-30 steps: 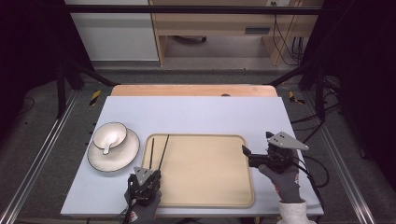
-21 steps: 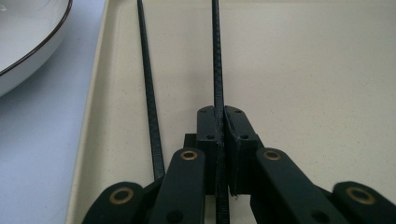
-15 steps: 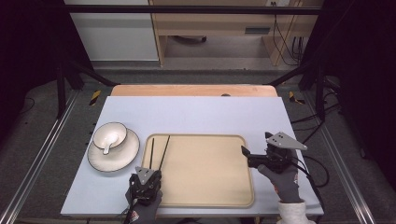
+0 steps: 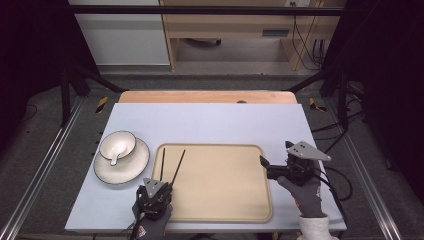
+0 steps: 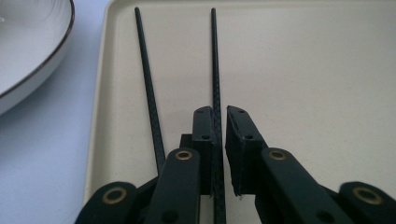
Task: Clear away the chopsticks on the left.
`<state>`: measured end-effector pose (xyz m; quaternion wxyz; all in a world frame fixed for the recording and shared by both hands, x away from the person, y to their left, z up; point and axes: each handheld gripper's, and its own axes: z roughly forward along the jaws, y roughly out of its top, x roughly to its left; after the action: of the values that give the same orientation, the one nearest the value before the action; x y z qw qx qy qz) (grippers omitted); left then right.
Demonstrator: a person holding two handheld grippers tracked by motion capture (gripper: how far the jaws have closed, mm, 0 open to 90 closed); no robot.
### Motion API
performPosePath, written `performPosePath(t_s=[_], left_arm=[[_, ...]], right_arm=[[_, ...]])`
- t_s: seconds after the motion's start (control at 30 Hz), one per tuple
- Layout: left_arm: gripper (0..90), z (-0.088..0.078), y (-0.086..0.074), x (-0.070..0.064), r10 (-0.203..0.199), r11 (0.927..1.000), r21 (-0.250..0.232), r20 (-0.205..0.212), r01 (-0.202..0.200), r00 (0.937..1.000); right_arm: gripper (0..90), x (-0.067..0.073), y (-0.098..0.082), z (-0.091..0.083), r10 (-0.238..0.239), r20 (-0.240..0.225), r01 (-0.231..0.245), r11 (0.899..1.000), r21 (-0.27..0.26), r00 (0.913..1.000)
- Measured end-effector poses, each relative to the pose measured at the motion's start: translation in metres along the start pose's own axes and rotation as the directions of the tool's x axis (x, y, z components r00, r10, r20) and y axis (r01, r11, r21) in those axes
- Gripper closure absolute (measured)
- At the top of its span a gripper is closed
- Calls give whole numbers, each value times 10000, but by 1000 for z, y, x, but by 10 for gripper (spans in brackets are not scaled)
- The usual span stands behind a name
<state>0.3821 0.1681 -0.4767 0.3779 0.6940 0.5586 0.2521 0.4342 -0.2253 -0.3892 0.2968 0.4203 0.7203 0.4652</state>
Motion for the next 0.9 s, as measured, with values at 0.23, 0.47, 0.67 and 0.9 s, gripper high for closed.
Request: performPosePath(t_s=[0.23, 0.47, 0.67, 0.9], left_arm=[[781, -12, 14, 3, 329, 9984, -473, 594, -301, 9977], [699, -21, 36, 5, 1095, 9903, -1003, 1416, -958, 9839], [575, -29, 57, 14, 1679, 9810, -1302, 1987, -1438, 9656], [417, -42, 72, 35, 2286, 9694, -1429, 2314, -1994, 9456]], right_arm=[[30, -1, 1, -2, 1, 26, 0, 10000, -65, 10000], [28, -1, 1, -3, 29, 46, -29, 9999, -110, 10000], [28, -3, 2, -5, 64, 66, -62, 9998, -213, 10000], [27, -3, 2, -5, 108, -4, -108, 9996, -253, 9999]])
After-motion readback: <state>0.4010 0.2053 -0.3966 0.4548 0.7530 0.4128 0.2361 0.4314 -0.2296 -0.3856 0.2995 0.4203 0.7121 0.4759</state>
